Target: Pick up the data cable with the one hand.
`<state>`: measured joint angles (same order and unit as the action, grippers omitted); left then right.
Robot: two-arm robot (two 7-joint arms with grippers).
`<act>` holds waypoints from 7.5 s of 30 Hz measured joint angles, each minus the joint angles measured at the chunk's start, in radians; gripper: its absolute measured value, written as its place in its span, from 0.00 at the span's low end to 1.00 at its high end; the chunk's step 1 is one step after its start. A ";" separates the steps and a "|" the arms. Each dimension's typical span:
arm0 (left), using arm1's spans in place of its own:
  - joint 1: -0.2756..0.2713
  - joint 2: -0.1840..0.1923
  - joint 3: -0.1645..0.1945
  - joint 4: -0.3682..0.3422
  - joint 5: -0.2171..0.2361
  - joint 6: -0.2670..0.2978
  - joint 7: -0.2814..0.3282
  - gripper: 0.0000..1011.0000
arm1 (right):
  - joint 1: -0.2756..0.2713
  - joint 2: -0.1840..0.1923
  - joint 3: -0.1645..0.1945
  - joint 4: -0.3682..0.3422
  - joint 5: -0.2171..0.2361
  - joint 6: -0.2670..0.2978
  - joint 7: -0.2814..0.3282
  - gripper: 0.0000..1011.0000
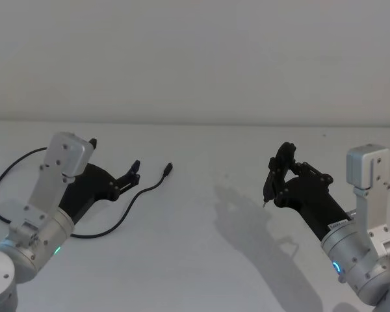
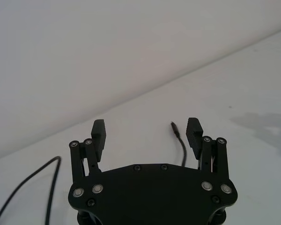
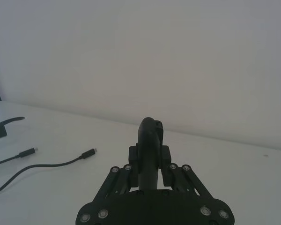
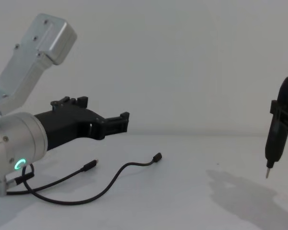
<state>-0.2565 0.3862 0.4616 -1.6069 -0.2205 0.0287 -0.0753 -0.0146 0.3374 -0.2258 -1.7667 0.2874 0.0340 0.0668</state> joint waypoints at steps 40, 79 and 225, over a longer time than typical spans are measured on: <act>-0.138 -0.004 0.054 0.137 -0.076 0.261 -0.252 0.99 | 0.000 0.000 0.000 0.000 0.000 0.000 0.000 0.27; -0.147 -0.073 0.052 0.179 -0.041 0.348 -0.231 0.99 | 0.000 0.000 0.000 0.000 0.000 0.000 0.000 0.27; -0.200 -0.014 0.070 0.215 -0.158 0.350 -0.570 0.04 | 0.365 -0.133 -0.123 0.416 -0.112 -0.055 0.174 0.27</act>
<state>-0.4564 0.3720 0.5319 -1.3915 -0.3782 0.3784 -0.6455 0.3504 0.2044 -0.3489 -1.3512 0.1754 -0.0206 0.2412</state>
